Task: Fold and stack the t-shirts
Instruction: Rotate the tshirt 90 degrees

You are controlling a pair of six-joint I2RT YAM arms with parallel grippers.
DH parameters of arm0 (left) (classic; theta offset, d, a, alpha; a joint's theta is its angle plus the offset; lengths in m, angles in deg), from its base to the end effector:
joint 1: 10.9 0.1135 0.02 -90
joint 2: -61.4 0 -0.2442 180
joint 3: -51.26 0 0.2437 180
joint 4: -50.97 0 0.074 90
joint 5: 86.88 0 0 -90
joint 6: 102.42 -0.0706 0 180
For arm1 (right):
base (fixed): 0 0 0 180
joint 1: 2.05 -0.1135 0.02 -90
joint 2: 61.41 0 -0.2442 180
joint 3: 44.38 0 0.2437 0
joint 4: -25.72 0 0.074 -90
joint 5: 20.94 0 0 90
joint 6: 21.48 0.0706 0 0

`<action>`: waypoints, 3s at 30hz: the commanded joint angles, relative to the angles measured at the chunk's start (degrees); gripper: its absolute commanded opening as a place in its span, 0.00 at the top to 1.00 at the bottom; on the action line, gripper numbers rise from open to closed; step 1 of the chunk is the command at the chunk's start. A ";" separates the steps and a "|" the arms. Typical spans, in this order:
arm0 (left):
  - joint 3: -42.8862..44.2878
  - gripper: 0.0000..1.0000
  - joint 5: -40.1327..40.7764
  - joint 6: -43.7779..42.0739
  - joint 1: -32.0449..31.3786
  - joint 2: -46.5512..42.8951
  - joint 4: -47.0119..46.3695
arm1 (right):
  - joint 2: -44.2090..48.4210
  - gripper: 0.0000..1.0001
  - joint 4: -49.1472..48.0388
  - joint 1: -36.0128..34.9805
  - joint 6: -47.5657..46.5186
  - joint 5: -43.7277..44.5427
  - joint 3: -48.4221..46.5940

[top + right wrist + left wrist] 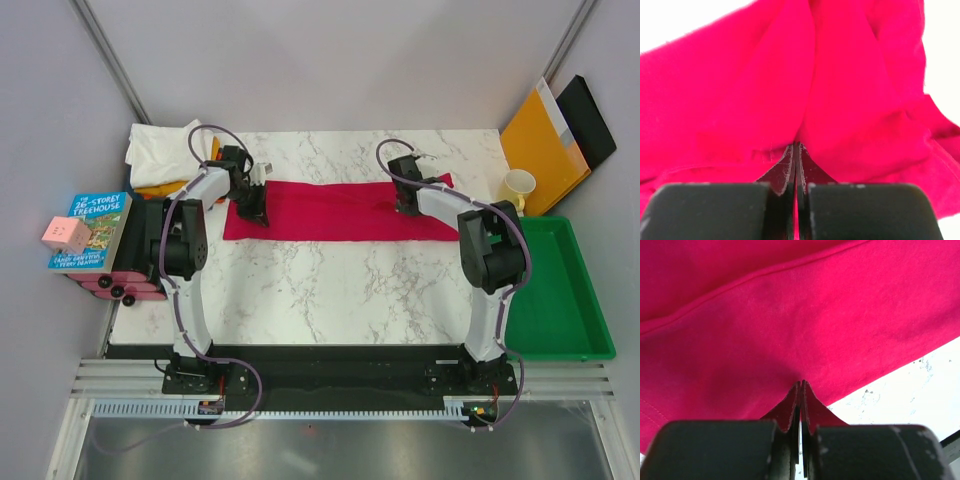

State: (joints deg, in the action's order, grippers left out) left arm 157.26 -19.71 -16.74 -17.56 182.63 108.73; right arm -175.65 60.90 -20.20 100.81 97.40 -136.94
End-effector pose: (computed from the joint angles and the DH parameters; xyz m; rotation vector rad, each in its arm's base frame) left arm 0.4164 -0.0762 0.1253 0.3520 2.7784 -0.5736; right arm 0.4106 0.0993 0.1321 0.4757 2.3665 -0.2446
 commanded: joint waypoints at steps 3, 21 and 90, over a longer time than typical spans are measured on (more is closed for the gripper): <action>0.89 0.98 -0.46 -1.04 -0.02 0.59 1.06 | -2.22 1.00 -0.80 0.05 -0.04 1.10 -7.21; 0.37 0.69 -0.90 -2.01 -0.02 -2.92 -1.31 | -10.95 0.67 -9.63 1.89 -4.08 -6.01 -24.55; -2.44 0.87 -0.54 -26.71 -14.96 -9.42 32.43 | -16.20 0.69 19.68 5.94 -0.39 -8.99 -36.47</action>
State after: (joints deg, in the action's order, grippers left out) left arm 155.93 -16.56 -39.86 -29.12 179.81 137.34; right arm -191.89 79.90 -14.56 102.58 92.02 -168.48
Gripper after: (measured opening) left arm 0.132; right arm 0.279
